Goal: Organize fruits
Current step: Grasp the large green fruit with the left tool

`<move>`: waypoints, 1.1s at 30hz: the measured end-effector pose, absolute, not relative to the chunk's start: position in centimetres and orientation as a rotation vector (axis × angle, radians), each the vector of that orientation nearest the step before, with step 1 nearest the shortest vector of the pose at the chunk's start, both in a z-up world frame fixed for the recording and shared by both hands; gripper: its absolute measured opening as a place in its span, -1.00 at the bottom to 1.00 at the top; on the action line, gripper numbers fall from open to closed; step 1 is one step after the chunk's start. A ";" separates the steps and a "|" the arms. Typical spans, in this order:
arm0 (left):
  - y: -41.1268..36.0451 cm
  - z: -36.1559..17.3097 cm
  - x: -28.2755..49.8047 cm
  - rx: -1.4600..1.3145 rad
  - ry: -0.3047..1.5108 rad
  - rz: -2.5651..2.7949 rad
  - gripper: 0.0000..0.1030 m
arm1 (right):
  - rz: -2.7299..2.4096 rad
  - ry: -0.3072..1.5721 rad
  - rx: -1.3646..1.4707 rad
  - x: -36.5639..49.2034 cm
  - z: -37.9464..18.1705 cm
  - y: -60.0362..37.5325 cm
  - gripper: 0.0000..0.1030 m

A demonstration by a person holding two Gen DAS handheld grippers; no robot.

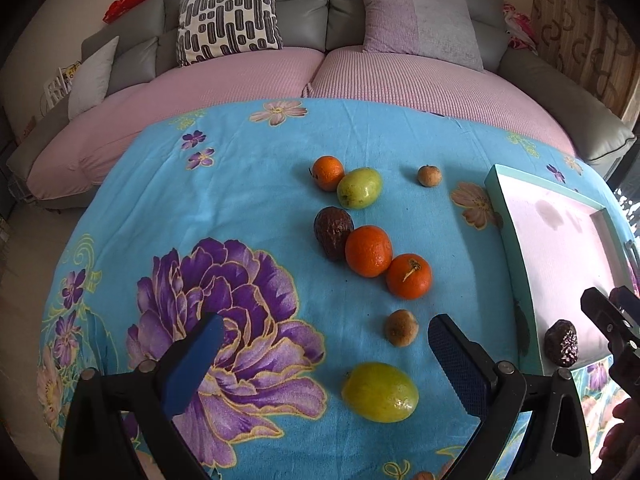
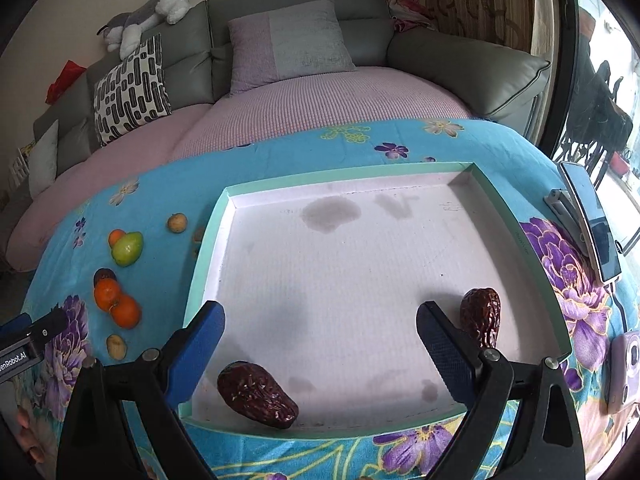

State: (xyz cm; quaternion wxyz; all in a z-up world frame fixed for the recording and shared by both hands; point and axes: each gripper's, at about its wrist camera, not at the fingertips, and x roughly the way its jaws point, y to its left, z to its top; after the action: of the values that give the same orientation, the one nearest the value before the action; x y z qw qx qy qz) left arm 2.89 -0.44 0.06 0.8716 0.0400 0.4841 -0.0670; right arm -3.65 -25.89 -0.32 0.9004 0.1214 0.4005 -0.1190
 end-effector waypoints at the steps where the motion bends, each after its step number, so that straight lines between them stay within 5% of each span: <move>1: -0.8 -0.4 2.7 0.094 1.028 -0.149 1.00 | -0.221 0.833 0.240 -3.5 -0.3 -25.1 0.88; 9: -3.3 -3.9 1.1 0.207 1.130 -0.187 0.96 | -0.166 0.847 0.162 -3.2 -0.3 -22.5 0.88; 20: -4.3 -4.7 0.6 0.207 1.163 -0.254 0.05 | -0.198 0.867 0.215 -3.6 -0.5 -24.1 0.88; 33: -2.3 -2.1 1.8 0.122 1.080 -0.191 0.05 | -0.171 0.886 0.189 -3.2 -0.8 -23.2 0.88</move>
State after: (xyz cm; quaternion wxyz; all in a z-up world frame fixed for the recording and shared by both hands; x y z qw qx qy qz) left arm 1.82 -2.31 -2.14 0.8517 0.0580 0.5129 -0.0906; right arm -3.23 -23.20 -0.78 0.8956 0.0913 0.4275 -0.0825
